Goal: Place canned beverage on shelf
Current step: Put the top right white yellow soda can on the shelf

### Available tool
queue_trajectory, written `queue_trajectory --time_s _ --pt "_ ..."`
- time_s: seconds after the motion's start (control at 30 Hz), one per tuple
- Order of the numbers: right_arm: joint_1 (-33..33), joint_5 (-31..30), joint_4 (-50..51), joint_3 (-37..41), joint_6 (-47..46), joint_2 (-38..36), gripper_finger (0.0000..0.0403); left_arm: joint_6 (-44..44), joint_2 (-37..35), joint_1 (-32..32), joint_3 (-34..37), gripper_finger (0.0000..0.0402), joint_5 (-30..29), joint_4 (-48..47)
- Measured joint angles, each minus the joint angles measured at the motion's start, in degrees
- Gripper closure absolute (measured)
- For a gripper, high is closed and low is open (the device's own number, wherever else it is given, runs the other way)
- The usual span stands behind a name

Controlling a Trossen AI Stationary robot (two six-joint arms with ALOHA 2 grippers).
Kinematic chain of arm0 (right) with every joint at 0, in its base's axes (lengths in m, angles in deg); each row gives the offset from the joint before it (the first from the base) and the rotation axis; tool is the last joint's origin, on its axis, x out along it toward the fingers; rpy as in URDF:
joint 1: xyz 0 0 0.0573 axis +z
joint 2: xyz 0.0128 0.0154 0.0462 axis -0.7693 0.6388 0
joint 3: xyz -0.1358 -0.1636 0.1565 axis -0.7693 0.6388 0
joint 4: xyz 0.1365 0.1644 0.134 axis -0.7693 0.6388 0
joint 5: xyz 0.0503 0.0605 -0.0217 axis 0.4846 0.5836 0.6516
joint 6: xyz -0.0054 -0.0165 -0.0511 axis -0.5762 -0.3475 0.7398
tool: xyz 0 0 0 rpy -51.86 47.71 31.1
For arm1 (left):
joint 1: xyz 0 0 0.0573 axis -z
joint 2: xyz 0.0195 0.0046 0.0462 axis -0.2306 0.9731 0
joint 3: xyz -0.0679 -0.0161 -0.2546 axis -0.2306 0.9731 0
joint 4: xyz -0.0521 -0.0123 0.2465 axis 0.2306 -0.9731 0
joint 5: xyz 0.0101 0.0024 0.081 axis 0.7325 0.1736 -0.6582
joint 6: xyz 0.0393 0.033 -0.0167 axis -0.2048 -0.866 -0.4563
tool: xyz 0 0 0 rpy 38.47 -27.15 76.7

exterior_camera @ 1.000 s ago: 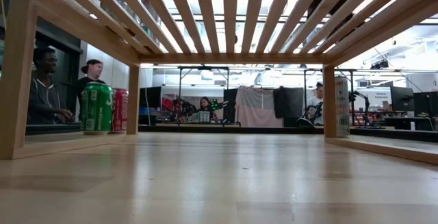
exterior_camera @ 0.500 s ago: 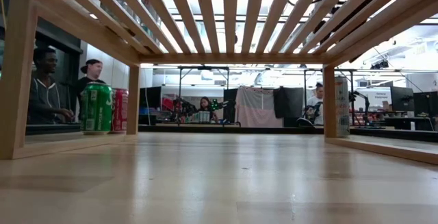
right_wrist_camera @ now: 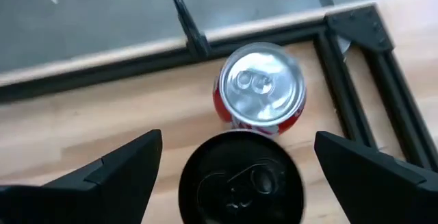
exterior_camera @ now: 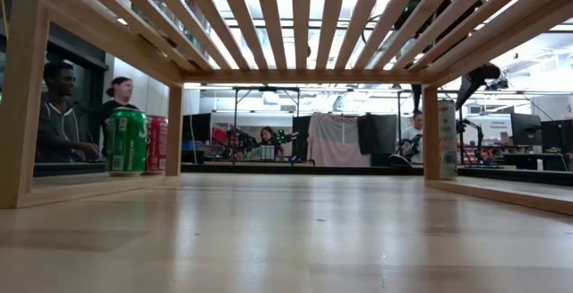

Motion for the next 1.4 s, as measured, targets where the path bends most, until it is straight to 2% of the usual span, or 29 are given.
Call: queue_trajectory --time_s 0.13,0.37,0.47,0.63,0.73,0.9,1.03,1.13,1.3,1.4 --pt "-0.07 1.7 0.04 0.0 0.25 2.24 0.0034 0.01 -0.04 0.0 0.0 0.0401 -0.67 -0.01" --pt "-0.07 1.21 0.01 0.0 0.43 4.16 0.004 -0.03 -0.04 0.0 0.0 0.0401 -0.89 -0.01" --pt "-0.07 1.1 0.01 0.0 1.53 4.19 0.0069 -0.01 -0.04 0.0 0.0 0.0401 -0.89 0.01" --pt "0.1 4.08 1.79 -0.92 4.16 4.21 0.0162 -0.08 -0.04 0.0 -0.01 0.0401 -1.11 0.01" --pt "0.99 7.02 4.01 -3.81 8.28 4.14 0.0164 -0.08 -0.04 0.0 0.0 0.0401 -1.32 0.33" --pt "3.9 8.55 6.65 -13.31 15.94 2.29 0.0164 -1.83 0.07 0.0 -0.04 0.0401 -1.33 2.27" --pt "7.05 8.58 8.62 -25.08 21.97 1.47 0.0164 -3.6 0.07 -0.01 -0.07 0.0401 -1.33 3.87" --pt "10.18 10.85 8.96 -34.59 26.47 1.48 0.0164 -3.6 0.07 -0.02 -0.07 0.0401 -1.33 3.97" --pt "19.03 18.44 8.71 -49.16 29.99 4.07 0.0164 -3.76 0.07 0.0 -0.07 0.04 -1.33 3.97" --pt "26.88 19.08 8.84 -56.91 30.83 8.23 0.0164 -5.05 0.07 0.0 -0.07 0.0401 -1.32 3.94"
